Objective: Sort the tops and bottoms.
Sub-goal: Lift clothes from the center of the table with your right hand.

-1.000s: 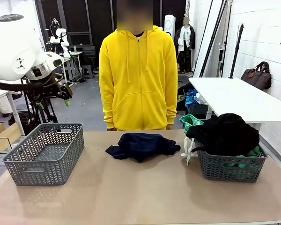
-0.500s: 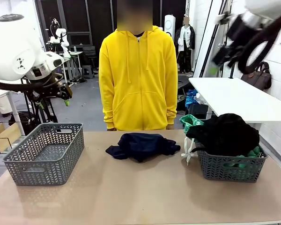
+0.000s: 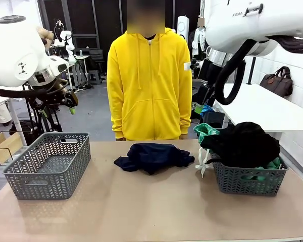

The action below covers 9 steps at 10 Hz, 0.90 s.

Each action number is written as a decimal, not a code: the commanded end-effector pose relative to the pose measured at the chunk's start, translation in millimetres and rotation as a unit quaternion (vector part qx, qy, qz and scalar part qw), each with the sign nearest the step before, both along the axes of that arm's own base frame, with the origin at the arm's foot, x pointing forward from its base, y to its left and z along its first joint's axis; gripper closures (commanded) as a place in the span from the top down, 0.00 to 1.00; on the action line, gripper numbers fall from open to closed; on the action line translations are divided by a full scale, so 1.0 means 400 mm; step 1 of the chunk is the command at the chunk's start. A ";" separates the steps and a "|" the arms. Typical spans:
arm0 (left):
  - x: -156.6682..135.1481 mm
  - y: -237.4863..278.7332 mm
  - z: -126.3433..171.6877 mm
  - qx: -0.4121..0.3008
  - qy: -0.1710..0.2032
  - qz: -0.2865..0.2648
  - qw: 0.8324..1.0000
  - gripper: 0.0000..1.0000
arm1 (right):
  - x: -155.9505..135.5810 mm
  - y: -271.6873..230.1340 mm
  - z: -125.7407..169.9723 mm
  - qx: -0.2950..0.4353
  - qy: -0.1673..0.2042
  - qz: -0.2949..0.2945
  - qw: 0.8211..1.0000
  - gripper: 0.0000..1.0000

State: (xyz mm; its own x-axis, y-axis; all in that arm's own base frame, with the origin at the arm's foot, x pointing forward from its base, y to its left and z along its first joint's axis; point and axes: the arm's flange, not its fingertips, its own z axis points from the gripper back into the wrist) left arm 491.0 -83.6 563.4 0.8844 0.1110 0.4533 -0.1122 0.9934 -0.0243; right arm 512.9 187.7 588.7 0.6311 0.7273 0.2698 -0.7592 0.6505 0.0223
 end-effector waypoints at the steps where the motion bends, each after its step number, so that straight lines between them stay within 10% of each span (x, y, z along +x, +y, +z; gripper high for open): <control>1: -0.010 0.002 -0.005 -0.007 -0.008 0.007 1.000 1.00 | -0.042 -0.043 0.076 0.026 -0.008 -0.007 1.000 1.00; 6: -0.010 0.002 -0.005 -0.007 -0.008 0.007 1.000 1.00 | -0.044 -0.046 0.091 0.017 -0.017 -0.013 1.000 1.00; 9: -0.010 0.002 -0.005 -0.007 -0.008 0.007 1.000 1.00 | 0.171 0.081 0.023 -0.045 0.020 0.040 0.998 1.00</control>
State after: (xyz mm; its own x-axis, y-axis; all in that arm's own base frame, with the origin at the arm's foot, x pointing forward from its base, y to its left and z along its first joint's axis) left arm 490.6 -84.0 563.5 0.8843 0.1103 0.4537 -0.1117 0.9935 -0.0237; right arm 546.8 202.2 587.4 0.6099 0.7575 0.2328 -0.7789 0.6272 -0.0002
